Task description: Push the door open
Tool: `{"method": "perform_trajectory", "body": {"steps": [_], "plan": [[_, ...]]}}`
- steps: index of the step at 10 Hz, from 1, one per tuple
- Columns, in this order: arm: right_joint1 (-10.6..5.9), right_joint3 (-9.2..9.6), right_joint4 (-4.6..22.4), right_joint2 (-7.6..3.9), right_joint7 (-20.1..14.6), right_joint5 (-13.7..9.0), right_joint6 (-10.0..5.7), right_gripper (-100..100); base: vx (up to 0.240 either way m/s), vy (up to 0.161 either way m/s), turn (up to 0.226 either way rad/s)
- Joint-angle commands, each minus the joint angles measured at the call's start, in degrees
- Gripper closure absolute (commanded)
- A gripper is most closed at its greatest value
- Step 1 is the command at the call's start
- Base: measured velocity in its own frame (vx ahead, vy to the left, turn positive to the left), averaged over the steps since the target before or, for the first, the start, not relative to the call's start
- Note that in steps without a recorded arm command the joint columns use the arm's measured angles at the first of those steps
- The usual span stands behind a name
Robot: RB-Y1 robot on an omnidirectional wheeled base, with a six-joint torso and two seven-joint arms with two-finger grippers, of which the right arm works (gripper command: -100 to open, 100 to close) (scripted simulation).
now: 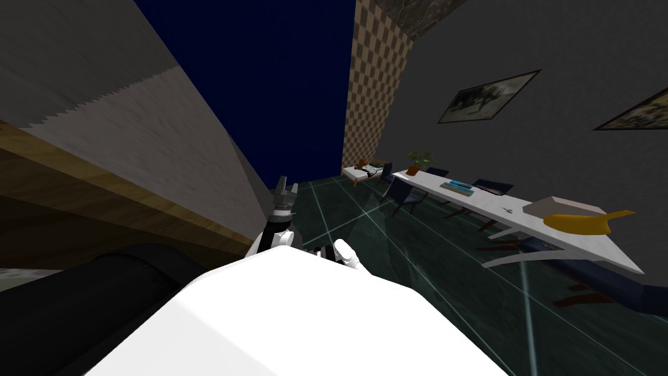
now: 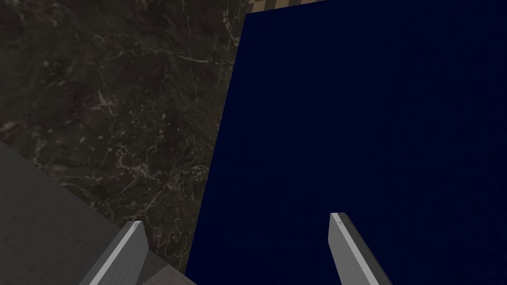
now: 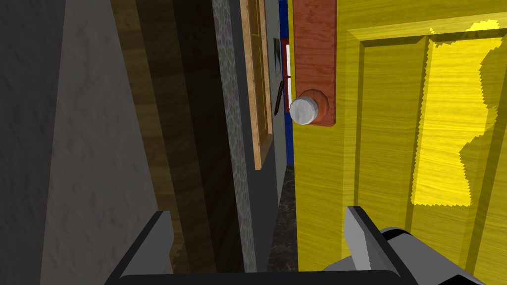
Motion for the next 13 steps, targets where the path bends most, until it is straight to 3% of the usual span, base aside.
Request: {"method": "perform_trajectory", "body": {"steps": [1,10,13], "plan": [[-0.02,0.21,-0.25,-0.16,-0.50,0.19,0.34,-100,-0.031,0.009,-0.086],[-0.02,0.21,-0.25,-0.16,-0.50,0.19,0.34,-100,-0.005,0.001,-0.015],[-0.04,0.43,-0.52,-0.30,-1.03,0.40,0.69,-100,-0.038,0.010,-0.099]]}}
